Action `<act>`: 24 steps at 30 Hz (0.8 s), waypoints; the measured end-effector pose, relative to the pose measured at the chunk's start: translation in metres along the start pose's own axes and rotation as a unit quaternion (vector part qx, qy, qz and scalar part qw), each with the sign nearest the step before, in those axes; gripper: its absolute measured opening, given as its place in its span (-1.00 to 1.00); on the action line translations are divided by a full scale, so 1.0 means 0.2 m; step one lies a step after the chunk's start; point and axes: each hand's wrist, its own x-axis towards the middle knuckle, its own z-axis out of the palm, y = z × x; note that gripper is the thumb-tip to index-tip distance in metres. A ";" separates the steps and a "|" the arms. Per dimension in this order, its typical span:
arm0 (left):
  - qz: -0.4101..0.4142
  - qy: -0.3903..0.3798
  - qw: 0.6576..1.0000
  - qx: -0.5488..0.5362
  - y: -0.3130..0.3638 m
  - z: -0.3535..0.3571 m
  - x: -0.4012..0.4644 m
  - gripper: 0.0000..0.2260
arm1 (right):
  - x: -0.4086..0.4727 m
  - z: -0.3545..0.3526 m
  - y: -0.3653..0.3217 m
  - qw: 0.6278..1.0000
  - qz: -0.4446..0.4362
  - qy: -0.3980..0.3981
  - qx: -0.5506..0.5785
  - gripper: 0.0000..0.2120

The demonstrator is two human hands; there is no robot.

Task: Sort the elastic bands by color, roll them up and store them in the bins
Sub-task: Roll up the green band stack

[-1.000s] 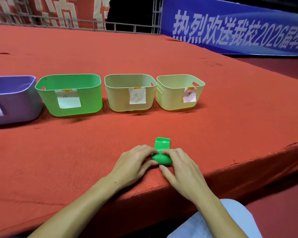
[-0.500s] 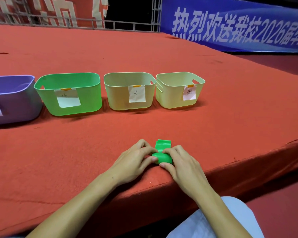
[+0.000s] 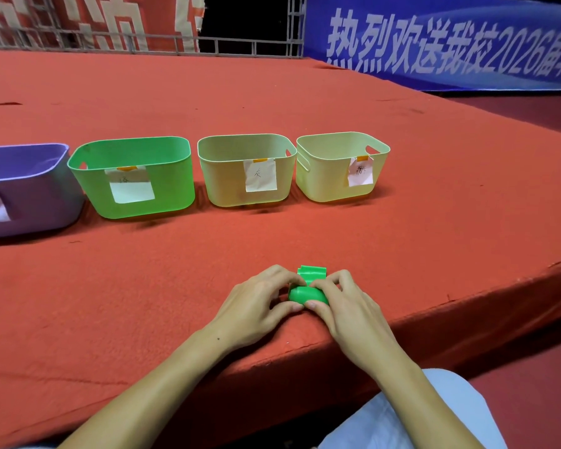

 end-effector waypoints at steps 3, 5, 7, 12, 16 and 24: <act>-0.003 -0.014 1.000 0.006 0.00 0.00 0.00 -0.71 | -0.01 0.00 -0.01 1.000 0.001 0.004 0.008 -0.60; -0.007 -0.022 1.000 0.013 0.00 0.00 0.00 -0.70 | -0.01 0.00 -0.01 1.000 -0.002 0.013 0.027 -0.60; -0.011 -0.030 0.999 0.015 -0.01 0.00 0.00 -0.70 | -0.03 -0.01 -0.02 0.999 -0.005 0.020 0.048 -0.64; -0.024 -0.049 0.998 0.027 0.00 0.00 0.01 -0.66 | -0.05 -0.03 -0.04 1.000 -0.007 0.025 0.008 -0.62; -0.034 -0.065 0.996 0.045 0.00 0.01 0.02 -0.64 | -0.04 -0.03 -0.03 1.000 -0.021 0.022 -0.002 -0.56; -0.084 -0.019 0.995 0.057 0.01 0.04 0.03 -0.62 | 0.01 -0.02 -0.02 0.999 -0.013 0.025 -0.036 -0.62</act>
